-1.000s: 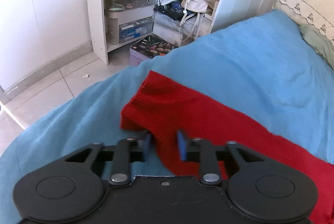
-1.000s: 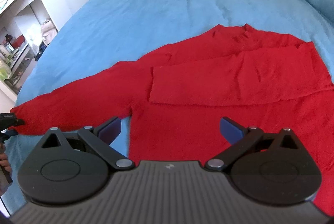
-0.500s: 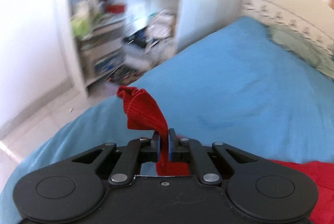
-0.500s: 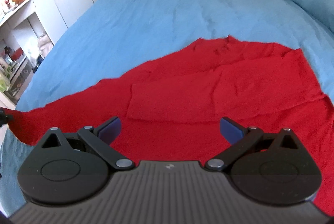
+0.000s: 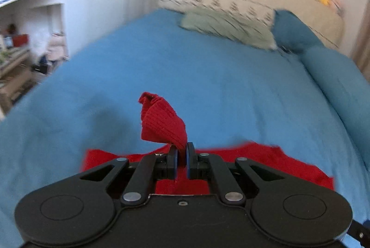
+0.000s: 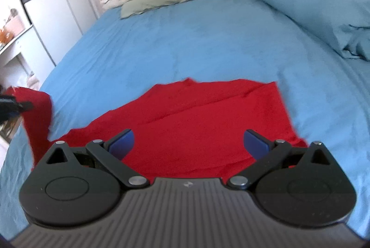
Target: Fold small clothes
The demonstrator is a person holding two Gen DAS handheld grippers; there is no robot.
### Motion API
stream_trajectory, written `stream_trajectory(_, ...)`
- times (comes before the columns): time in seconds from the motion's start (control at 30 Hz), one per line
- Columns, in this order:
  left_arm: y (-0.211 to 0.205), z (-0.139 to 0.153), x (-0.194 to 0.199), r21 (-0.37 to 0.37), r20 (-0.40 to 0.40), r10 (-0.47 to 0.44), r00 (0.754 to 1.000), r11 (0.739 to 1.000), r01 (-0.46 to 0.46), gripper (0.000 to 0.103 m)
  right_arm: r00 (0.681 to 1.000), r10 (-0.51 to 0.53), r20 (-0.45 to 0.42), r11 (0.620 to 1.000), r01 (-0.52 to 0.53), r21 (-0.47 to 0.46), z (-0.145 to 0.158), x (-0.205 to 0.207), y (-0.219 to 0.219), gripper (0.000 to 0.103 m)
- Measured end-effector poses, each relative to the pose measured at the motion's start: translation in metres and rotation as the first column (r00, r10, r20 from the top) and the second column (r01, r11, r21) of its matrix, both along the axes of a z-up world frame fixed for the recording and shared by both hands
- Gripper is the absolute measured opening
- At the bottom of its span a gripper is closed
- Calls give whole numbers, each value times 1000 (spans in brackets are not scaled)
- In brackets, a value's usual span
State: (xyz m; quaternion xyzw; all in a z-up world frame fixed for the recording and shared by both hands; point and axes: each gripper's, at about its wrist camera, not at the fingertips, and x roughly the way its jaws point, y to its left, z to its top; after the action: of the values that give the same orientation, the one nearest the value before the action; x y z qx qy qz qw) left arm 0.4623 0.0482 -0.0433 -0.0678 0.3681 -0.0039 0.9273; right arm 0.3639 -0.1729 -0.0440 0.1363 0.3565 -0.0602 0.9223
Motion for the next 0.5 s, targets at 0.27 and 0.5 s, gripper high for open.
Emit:
stream_trajectory(0.27, -110, -86, 14, 36, -149, -118, 982, 992, 125, 6, 998, 37, -58, 999, -37, 4, -27, 7, -83, 103)
stream_trajectory(0.5, -138, -146, 14, 110, -219, -134, 966, 981, 161, 10, 990, 88, -106, 996, -87, 18, -63, 15, -111, 103)
